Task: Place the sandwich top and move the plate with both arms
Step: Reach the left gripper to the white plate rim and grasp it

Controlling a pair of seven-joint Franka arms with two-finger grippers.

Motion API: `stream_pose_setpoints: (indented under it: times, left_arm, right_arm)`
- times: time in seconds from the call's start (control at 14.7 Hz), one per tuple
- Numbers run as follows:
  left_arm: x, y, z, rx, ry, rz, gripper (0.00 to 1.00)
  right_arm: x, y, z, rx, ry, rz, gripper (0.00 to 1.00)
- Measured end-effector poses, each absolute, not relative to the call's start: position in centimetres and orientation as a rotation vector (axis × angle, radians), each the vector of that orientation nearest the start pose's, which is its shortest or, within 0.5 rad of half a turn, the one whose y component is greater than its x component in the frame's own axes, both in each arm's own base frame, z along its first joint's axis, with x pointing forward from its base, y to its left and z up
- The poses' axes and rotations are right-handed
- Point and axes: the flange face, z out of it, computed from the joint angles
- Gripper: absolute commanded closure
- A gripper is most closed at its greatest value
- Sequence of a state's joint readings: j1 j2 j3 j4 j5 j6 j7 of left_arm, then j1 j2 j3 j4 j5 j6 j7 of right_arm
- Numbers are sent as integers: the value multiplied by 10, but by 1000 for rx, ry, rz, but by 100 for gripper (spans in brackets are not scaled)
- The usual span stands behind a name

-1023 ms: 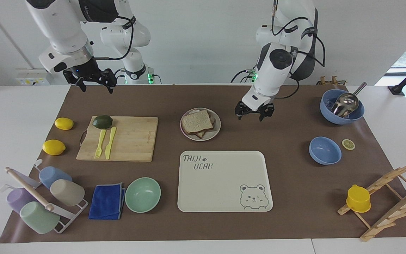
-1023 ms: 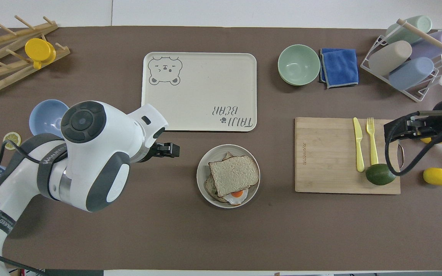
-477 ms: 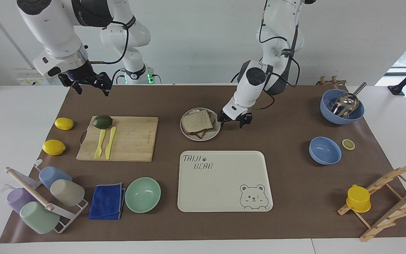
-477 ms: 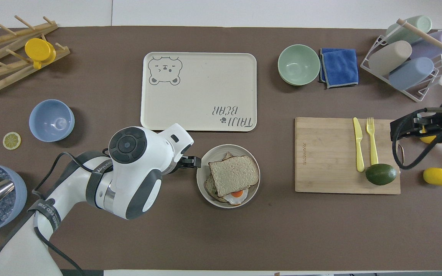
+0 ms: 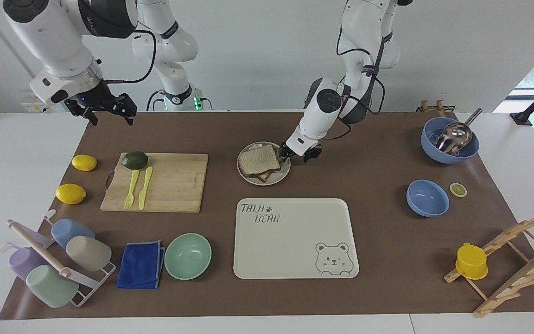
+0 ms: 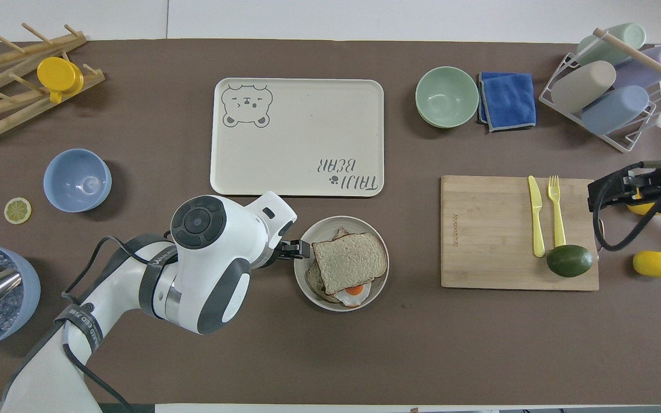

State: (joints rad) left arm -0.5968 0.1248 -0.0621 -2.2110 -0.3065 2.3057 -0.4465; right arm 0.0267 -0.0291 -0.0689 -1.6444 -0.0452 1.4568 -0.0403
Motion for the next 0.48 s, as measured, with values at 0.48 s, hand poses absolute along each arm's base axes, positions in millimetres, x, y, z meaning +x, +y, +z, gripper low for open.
stream_pose_setpoints:
  times: [0.48]
  left_arm:
    - [413, -337, 301, -3332, -127, 206, 54]
  right_arm:
    - [534, -41, 600, -3172, 36, 189, 0]
